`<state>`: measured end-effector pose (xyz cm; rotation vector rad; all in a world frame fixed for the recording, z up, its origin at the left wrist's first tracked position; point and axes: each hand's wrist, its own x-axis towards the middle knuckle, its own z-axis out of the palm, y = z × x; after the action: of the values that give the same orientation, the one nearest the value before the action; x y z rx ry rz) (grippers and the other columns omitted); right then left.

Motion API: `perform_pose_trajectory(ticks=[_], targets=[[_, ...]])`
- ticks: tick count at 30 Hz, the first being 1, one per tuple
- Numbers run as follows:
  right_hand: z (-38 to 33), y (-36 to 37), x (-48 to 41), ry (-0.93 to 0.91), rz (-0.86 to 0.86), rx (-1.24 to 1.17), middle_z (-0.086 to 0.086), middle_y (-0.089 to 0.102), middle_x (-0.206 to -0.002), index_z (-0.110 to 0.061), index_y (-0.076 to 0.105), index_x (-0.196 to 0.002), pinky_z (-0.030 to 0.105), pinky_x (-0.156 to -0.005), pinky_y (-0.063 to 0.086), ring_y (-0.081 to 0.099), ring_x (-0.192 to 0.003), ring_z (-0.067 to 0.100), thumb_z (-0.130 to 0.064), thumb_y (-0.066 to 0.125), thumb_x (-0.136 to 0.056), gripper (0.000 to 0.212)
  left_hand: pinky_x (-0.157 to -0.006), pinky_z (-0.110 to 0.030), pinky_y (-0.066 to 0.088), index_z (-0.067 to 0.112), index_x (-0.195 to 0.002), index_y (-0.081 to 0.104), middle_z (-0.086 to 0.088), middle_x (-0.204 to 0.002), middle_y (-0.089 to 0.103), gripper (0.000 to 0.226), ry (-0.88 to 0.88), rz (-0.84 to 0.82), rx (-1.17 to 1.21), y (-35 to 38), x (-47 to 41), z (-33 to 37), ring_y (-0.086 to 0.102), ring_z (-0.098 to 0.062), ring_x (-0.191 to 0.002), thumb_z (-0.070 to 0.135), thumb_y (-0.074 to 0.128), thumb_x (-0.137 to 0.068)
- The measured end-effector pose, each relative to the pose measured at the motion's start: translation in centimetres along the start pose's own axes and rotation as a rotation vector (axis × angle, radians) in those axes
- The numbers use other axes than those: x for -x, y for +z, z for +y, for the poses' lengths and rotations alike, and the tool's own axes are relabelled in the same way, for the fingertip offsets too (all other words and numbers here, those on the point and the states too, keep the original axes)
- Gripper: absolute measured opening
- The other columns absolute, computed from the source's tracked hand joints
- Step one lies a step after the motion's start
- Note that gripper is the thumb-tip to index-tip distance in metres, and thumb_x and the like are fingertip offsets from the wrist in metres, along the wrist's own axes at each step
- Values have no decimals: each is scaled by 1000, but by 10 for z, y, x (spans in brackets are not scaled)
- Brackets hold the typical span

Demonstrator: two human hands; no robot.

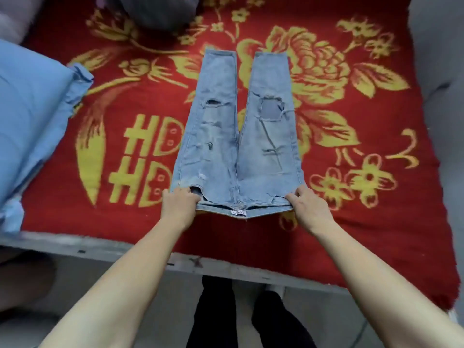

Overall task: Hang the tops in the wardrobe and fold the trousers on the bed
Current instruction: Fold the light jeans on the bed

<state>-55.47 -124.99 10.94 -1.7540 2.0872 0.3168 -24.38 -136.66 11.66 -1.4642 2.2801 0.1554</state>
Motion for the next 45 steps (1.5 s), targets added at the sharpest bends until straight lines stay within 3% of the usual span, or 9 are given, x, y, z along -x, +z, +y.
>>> perform_pose_trajectory(ticks=[10, 14, 17, 20, 26, 29, 33, 40, 45], targets=[[-3, 165, 44, -44, -107, 113, 15, 52, -112, -12, 56, -118, 40, -68, 40, 50, -106, 36, -6, 58, -82, 36, -95, -44, 34, 27, -111, 67, -3, -120, 60, 33, -47, -232, -36, 150, 47, 48, 48, -26, -118, 15, 55, -83], [-5, 199, 48, -3, -85, 110, 14, 53, -112, -11, 53, -118, 43, -79, 39, 50, -106, 35, -8, 58, -81, 37, -107, -52, 28, 16, -118, 61, -8, -130, 56, 30, -15, -216, -85, 188, 53, 56, 43, -29, -125, 21, 53, -89], [-7, 211, 51, 8, 36, 126, 14, 54, -105, -11, 57, -110, 46, -90, 35, 51, -99, 34, -10, 57, -80, 29, -97, -48, 34, 8, -111, 61, -14, -121, 53, 26, -5, -119, -47, 207, 55, 58, 47, -33, -113, 19, 53, -89], [-5, 217, 63, 33, 161, 75, 14, 54, -99, -11, 60, -104, 45, -84, 35, 50, -93, 34, -14, 58, -77, 28, -82, -44, 36, 2, -102, 58, -21, -114, 50, 21, -60, -58, 47, 216, 60, 62, 48, -36, -103, 13, 56, -84], [2, 220, 77, 10, -275, -119, 12, 49, -129, -15, 50, -139, 43, -101, 38, 41, -124, 33, -23, 60, -83, 58, -85, -45, 40, 6, -115, 46, -17, -119, 49, 42, -61, -255, 59, 216, 64, 73, 45, -36, -113, 19, 62, -79], [10, 208, 64, 190, -189, -450, 9, 61, -126, -19, 62, -129, 41, -101, 43, 50, -122, 30, -23, 52, -89, 41, -85, -47, 37, 3, -110, 51, -21, -114, 50, 31, -167, -107, 210, 211, 61, 83, 47, -38, -107, 13, 55, -81], [32, 199, 31, 459, 101, -683, 7, 63, -118, -21, 64, -119, 32, -95, 40, 58, -110, 25, -21, 51, -90, 31, -76, -47, 40, 2, -101, 59, -20, -103, 54, 22, 45, 133, 398, 214, 55, 119, 51, -38, -95, 12, 58, -81], [77, 194, -37, 649, 195, -951, 4, 64, -122, -15, 58, -128, 35, -104, 45, 60, -115, 18, -37, 61, -91, 43, -69, -43, 43, 7, -89, 64, -13, -90, 58, 31, 240, 206, 616, 211, 36, 224, 55, -34, -86, 37, 60, -91], [70, 184, -68, 624, 212, -993, -16, 60, -93, -17, 60, -125, 31, -102, 46, 62, -105, 10, -43, 63, -90, 44, -83, -41, 44, 20, -94, 62, -4, -105, 57, 68, 180, -55, 445, 199, 21, 277, 52, -28, -104, 83, 53, -70]])
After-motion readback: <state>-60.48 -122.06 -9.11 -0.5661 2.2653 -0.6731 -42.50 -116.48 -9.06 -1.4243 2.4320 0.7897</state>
